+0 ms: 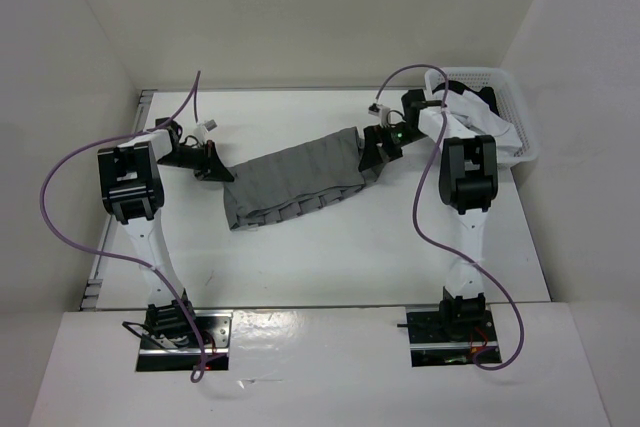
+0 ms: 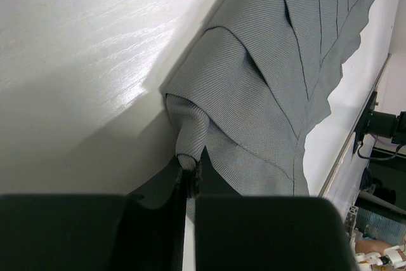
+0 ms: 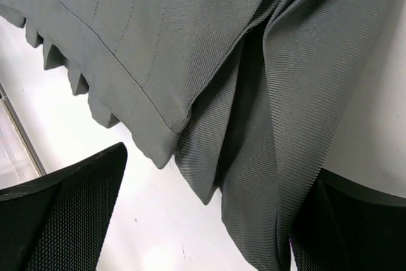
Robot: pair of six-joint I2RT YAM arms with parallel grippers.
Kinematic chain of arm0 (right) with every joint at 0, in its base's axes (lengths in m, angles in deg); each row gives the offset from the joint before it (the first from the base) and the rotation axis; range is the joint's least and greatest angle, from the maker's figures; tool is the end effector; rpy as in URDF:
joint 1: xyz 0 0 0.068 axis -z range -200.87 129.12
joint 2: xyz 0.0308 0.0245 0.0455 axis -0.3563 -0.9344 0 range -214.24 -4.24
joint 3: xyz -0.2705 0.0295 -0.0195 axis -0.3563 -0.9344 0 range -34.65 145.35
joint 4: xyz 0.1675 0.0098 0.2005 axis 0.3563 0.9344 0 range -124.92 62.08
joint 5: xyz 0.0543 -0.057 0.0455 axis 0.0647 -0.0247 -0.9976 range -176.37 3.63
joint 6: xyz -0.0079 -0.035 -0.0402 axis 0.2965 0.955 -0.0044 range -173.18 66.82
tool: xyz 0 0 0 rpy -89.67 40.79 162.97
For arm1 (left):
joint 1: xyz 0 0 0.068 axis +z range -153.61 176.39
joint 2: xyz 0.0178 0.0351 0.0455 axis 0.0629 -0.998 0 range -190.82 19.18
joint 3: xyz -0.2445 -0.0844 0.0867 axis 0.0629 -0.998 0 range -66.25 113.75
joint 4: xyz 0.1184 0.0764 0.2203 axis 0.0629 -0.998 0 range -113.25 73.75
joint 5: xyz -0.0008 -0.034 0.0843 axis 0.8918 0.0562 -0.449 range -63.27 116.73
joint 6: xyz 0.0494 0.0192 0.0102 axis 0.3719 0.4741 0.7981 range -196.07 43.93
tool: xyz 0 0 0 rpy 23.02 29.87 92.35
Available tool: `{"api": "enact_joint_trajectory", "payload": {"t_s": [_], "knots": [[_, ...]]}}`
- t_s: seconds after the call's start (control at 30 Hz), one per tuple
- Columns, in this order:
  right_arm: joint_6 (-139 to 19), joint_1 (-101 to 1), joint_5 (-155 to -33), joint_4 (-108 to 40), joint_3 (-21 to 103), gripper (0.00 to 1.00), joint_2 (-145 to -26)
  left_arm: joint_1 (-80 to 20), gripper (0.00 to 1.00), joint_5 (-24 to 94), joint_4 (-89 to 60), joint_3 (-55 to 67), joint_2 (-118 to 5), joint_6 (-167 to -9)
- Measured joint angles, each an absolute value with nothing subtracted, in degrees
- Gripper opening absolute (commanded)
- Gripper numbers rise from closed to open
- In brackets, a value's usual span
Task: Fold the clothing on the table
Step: Fold the skirt
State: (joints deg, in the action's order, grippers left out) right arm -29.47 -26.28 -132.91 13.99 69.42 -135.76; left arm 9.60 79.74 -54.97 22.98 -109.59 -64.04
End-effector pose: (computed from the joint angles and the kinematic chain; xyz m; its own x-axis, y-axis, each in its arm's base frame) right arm 0.4588 0.0694 0.1557 -0.7913 -0.3527 -0.4995 -0.6043 0.5753 0.5511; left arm 0.4269 0.0709 0.1161 -0.9278 -0.0889 -0.3622 0.2191 0.6558 -0.7224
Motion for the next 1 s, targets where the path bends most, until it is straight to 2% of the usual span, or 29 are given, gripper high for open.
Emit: {"api": "enact_joint_trajectory", "payload": {"t_s": [0.17,0.23,0.33,0.47,0.57,0.77,1.0], "knots": [[-30.2,-26.6,-133.5,13.9,69.6,0.99,-136.0,9.6,0.0,79.8,-55.0,23.0,-109.5,-64.0],[-30.7,-26.7,-133.6,13.9,69.8,0.95,-136.2,9.6,0.0,79.7,-55.0,23.0,-109.5,-64.0],[-31.6,-27.0,-133.8,13.9,70.8,0.88,-137.0,9.6,0.0,79.7,-55.0,22.9,-109.5,-64.0],[-32.8,-27.4,-133.3,13.6,72.3,0.71,-138.4,9.6,0.0,79.8,-54.9,22.9,-109.5,-64.0],[-33.4,-27.7,-132.9,13.4,73.0,0.66,-139.1,9.6,0.0,79.7,-54.9,22.8,-109.4,-64.0],[-34.3,-27.8,-132.4,13.2,73.7,0.6,-139.8,9.6,0.0,79.7,-54.9,22.6,-109.3,-64.0],[-34.6,-28.2,-131.9,13.1,74.1,0.59,-140.0,9.6,0.0,79.7,-54.9,22.6,-109.3,-64.0]]}}
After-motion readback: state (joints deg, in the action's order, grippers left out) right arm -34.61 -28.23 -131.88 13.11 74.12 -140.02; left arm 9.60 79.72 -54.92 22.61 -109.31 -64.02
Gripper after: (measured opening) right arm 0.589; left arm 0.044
